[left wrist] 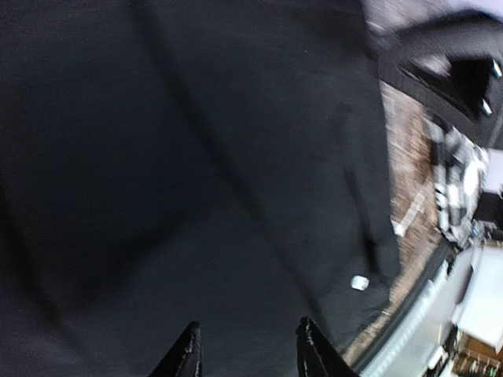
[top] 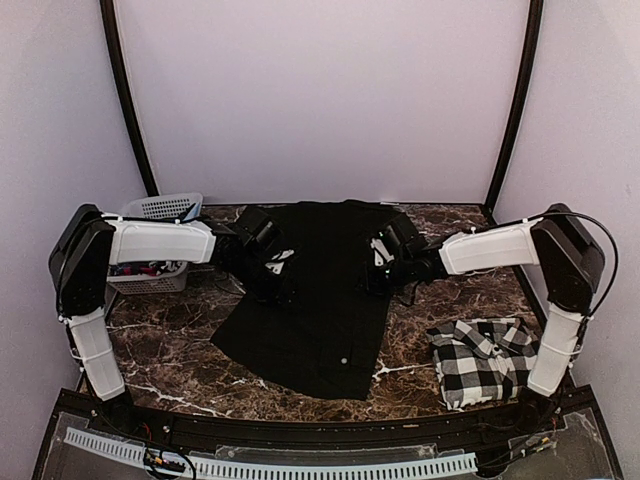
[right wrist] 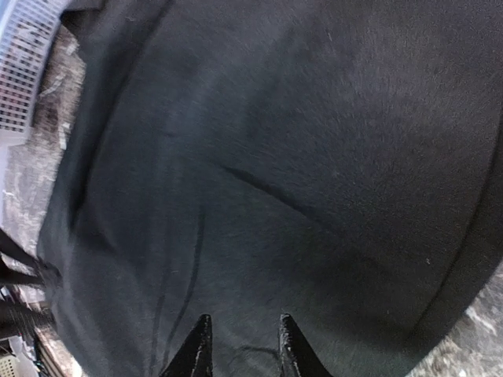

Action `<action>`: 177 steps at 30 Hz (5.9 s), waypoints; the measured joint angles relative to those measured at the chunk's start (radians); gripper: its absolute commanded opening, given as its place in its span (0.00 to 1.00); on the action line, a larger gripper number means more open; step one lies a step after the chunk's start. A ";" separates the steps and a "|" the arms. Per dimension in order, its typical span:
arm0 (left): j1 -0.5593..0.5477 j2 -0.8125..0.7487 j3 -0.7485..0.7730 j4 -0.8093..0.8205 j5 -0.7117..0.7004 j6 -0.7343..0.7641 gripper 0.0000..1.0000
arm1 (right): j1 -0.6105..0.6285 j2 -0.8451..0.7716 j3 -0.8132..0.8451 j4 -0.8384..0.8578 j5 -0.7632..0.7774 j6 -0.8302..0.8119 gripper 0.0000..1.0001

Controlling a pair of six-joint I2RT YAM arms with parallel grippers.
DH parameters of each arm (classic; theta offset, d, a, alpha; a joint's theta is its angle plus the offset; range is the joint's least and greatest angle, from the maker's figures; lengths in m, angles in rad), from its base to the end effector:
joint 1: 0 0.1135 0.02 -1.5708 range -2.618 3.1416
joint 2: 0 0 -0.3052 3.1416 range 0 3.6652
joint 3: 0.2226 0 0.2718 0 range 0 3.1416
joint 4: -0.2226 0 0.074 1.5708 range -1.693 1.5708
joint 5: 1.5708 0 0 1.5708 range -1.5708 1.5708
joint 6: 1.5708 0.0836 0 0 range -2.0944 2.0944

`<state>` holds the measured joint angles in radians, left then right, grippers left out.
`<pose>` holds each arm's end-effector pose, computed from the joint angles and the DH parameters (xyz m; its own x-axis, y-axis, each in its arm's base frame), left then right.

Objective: Fold and stack the long sleeve shirts
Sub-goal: Move the 1/3-folded shirt to the center of the board, then pick up the shirt from the center of the board, then adjust the 1/3-folded tank top at the center of the board.

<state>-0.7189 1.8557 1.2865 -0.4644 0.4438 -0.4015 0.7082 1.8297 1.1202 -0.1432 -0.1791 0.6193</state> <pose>0.3059 -0.3154 0.1856 -0.8922 0.3118 -0.3269 0.4470 0.7135 -0.5395 0.3254 0.2983 0.1637 -0.8890 -0.0093 -0.4579 -0.2617 0.8308 0.4912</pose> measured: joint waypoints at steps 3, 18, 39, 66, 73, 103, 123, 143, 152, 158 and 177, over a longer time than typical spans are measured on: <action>0.040 0.001 -0.026 -0.006 -0.061 0.013 0.29 | 0.000 0.048 0.008 0.009 0.001 0.000 0.25; -0.002 0.077 -0.034 -0.039 -0.146 0.024 0.23 | -0.126 0.116 0.013 0.054 -0.019 -0.046 0.25; -0.176 -0.108 -0.127 0.021 -0.238 -0.311 0.45 | -0.128 -0.008 0.053 -0.101 0.077 -0.186 0.33; -0.176 -0.384 -0.569 0.094 -0.114 -0.410 0.34 | 0.354 -0.296 -0.177 -0.254 0.227 -0.050 0.33; -0.189 -0.375 -0.562 0.053 -0.111 -0.395 0.36 | 0.362 -0.342 -0.177 -0.282 0.256 -0.030 0.33; -0.228 -0.351 -0.167 0.079 -0.031 -0.372 0.00 | 0.374 -0.404 -0.178 -0.313 0.335 -0.008 0.33; -0.103 -0.155 0.021 0.234 0.021 -0.446 0.00 | 0.410 -0.554 -0.197 -0.335 0.360 -0.033 0.49; -0.057 -0.086 0.069 0.232 0.040 -0.443 0.00 | 0.633 -0.238 0.062 -0.478 0.661 0.029 0.99; -0.057 -0.086 0.071 0.232 0.047 -0.443 0.00 | 0.647 -0.059 0.146 -0.649 0.818 0.161 0.99; -0.057 -0.087 0.071 0.231 0.046 -0.440 0.00 | 0.647 -0.093 0.134 -0.734 0.857 0.220 0.97; -0.057 -0.228 -0.053 0.228 0.038 -0.441 0.00 | 0.649 -0.243 0.084 -0.743 0.800 0.189 0.99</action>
<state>-0.7761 1.6276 1.2331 -0.2367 0.4820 -0.8429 1.3575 1.5867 1.2037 -0.8860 0.6212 0.8082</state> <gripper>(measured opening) 0.007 0.972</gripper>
